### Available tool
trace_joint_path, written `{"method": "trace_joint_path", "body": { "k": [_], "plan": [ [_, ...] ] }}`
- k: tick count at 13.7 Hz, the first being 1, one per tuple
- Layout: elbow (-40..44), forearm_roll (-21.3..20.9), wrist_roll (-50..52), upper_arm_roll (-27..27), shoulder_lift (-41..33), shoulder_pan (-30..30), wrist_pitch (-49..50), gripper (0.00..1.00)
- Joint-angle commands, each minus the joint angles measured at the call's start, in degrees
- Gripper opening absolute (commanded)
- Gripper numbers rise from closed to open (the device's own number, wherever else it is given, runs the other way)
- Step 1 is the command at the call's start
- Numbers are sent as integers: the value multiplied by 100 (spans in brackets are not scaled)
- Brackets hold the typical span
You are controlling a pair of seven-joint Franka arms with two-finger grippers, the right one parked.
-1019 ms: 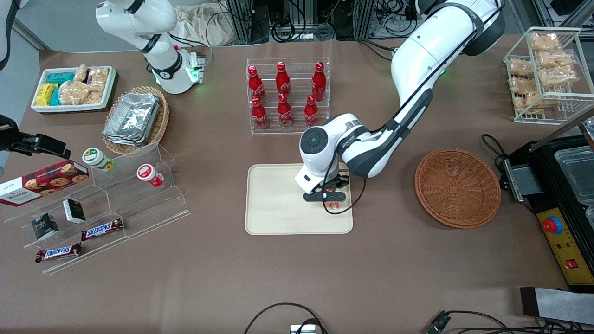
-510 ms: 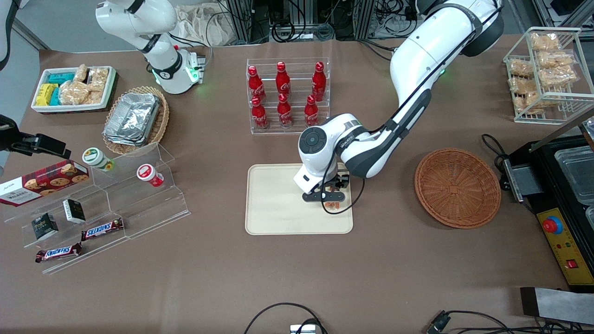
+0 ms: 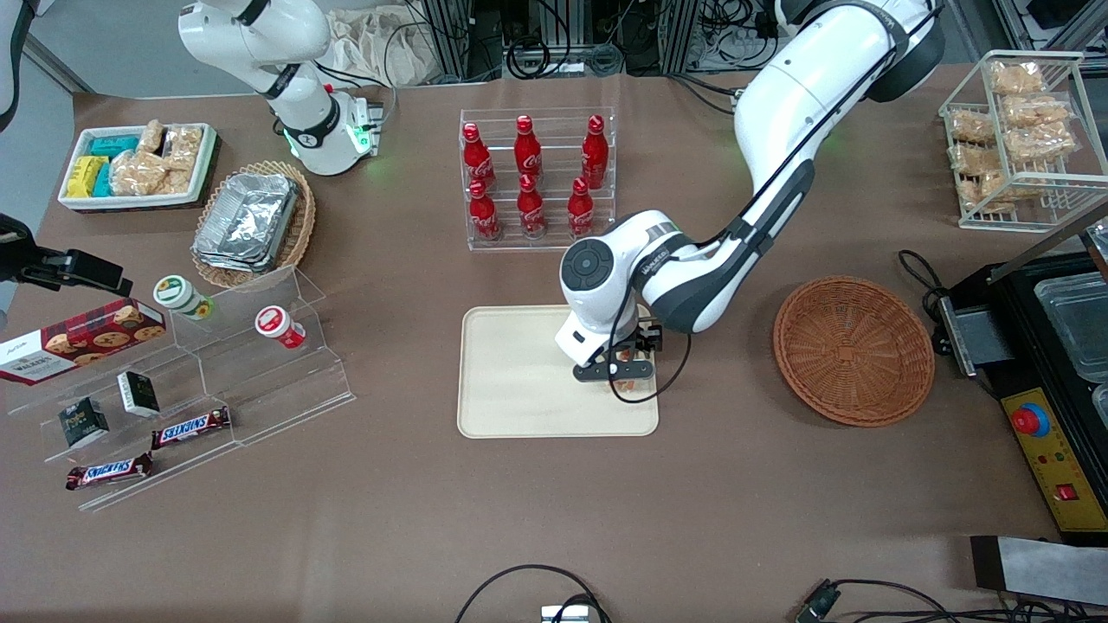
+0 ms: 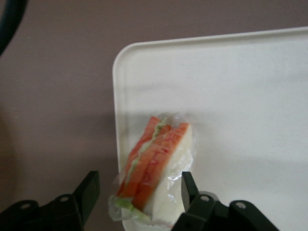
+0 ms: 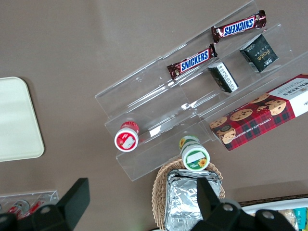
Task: Place sandwich from basket to tray
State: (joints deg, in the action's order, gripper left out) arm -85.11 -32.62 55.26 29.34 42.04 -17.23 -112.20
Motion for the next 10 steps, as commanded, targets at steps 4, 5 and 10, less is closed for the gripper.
{"method": "trace_joint_path", "body": {
  "k": [4, 5, 10],
  "plan": [
    [12, -26, 134, -16, -520, 97, 207, 100],
    [21, -26, 135, -24, -617, 106, 294, 100],
    [827, 194, 38, -16, -785, 431, 1049, 100]
  ]
}}
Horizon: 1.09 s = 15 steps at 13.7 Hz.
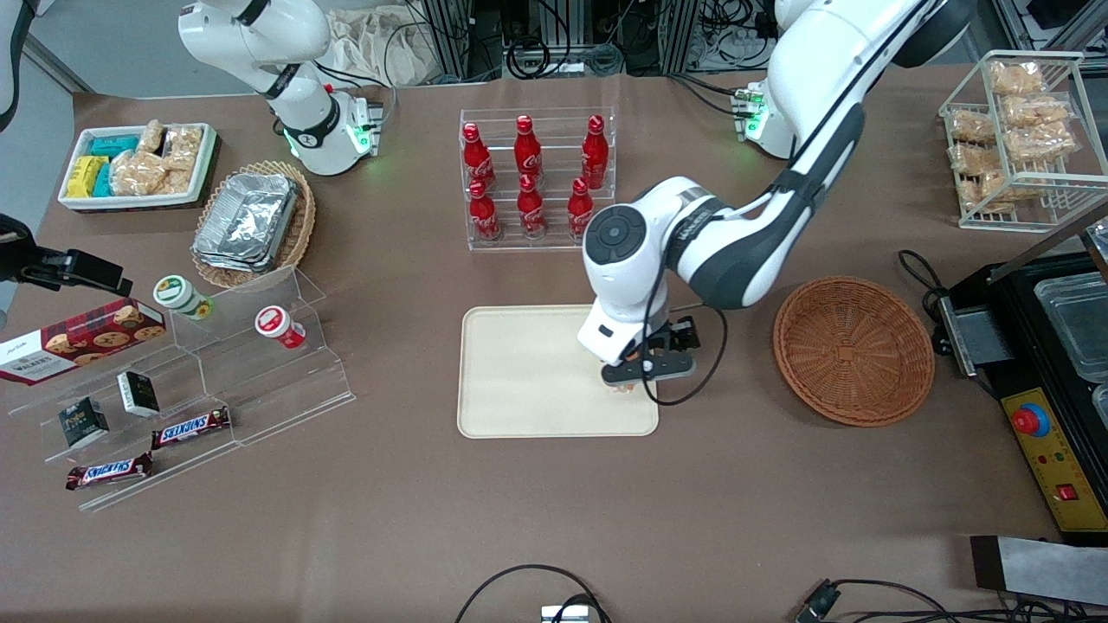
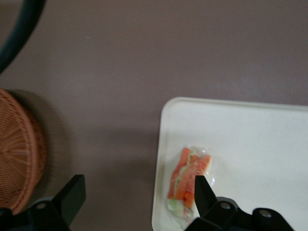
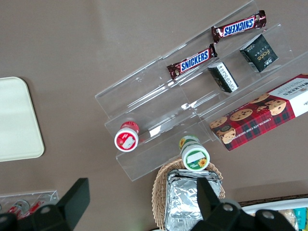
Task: Place sandwich from basket to tray
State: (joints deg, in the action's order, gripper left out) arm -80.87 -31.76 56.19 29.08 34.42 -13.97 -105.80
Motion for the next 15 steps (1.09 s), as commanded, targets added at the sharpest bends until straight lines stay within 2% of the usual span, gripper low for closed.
{"method": "trace_joint_path", "body": {
  "k": [1, 8, 11, 15],
  "plan": [
    [588, 161, -55, 10, -23, 165, 524, 100],
    [1161, 249, -310, 37, -137, 560, 1122, 100],
    [1162, 346, -1073, 19, -278, 771, 1438, 100],
    [1162, 715, -1846, 10, -576, 1299, 1562, 100]
  ]
}}
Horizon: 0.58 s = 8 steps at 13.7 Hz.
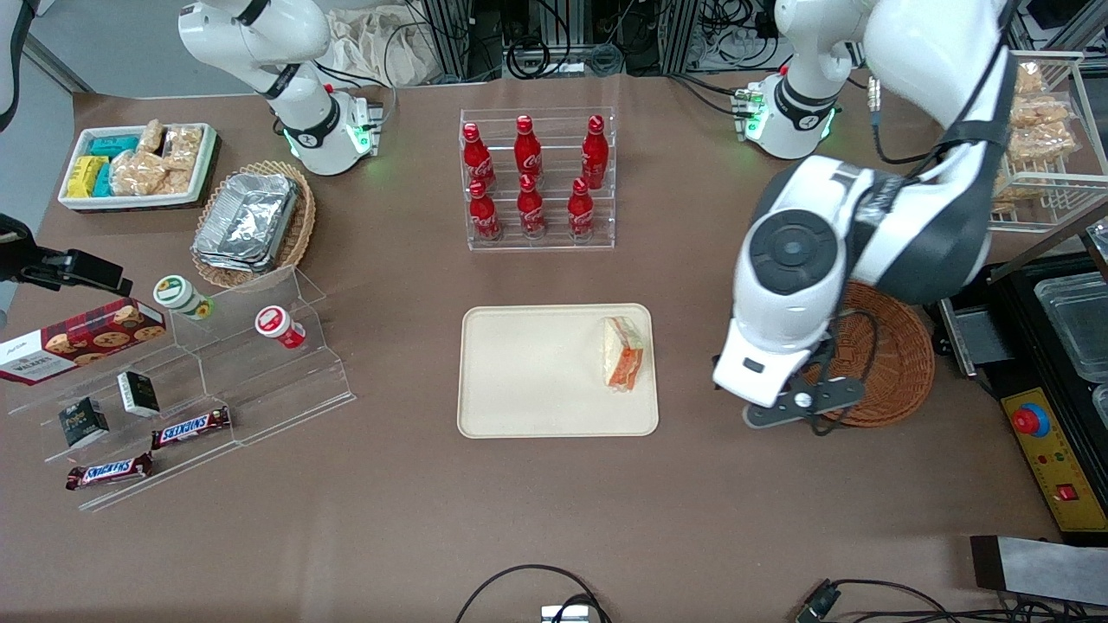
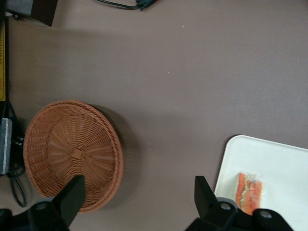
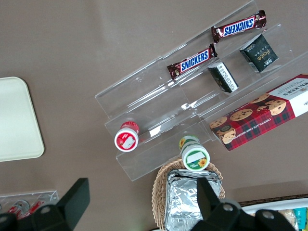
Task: Place sandwich from basket to tray
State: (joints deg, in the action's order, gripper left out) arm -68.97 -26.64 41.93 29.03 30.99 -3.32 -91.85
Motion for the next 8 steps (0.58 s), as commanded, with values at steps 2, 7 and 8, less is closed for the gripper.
{"method": "trace_joint_path", "body": {
  "k": [2, 7, 8],
  "plan": [
    [-28, 256, -763, 15, -400, 497, 272, 100],
    [-441, 842, -1491, -370, -1164, 736, 264, 100],
    [-450, 1175, -1843, -728, -1331, 727, 264, 100]
  ]
}}
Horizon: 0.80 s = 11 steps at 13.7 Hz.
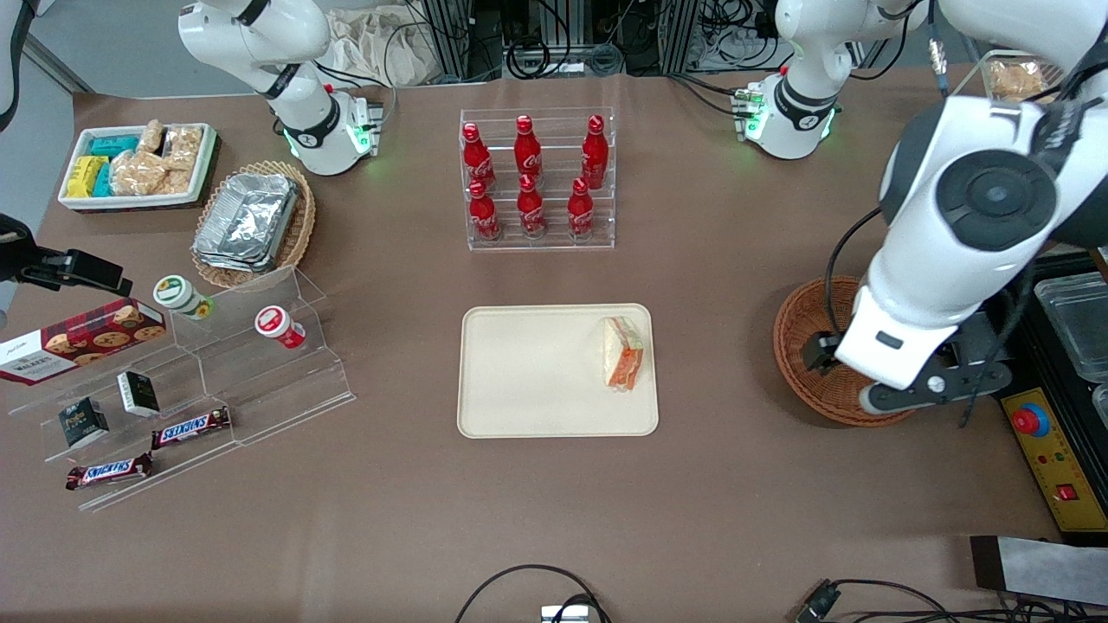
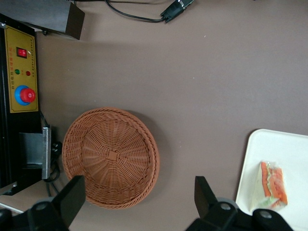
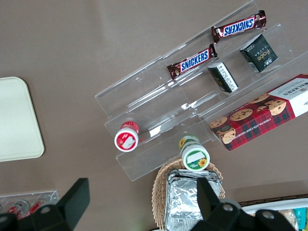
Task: Place sandwich from basket to tray
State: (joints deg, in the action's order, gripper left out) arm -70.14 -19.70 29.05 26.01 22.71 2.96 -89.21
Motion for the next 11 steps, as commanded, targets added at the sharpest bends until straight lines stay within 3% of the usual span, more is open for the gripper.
{"method": "trace_joint_path", "body": {
  "k": [1, 6, 11],
  "plan": [
    [-395, 858, -871, -718, -661, 90, 9, 100],
    [-615, 1441, -2008, -1572, -1338, 108, 272, 100],
    [-922, 1469, -2192, -1678, -1971, 319, 501, 100]
  ]
}}
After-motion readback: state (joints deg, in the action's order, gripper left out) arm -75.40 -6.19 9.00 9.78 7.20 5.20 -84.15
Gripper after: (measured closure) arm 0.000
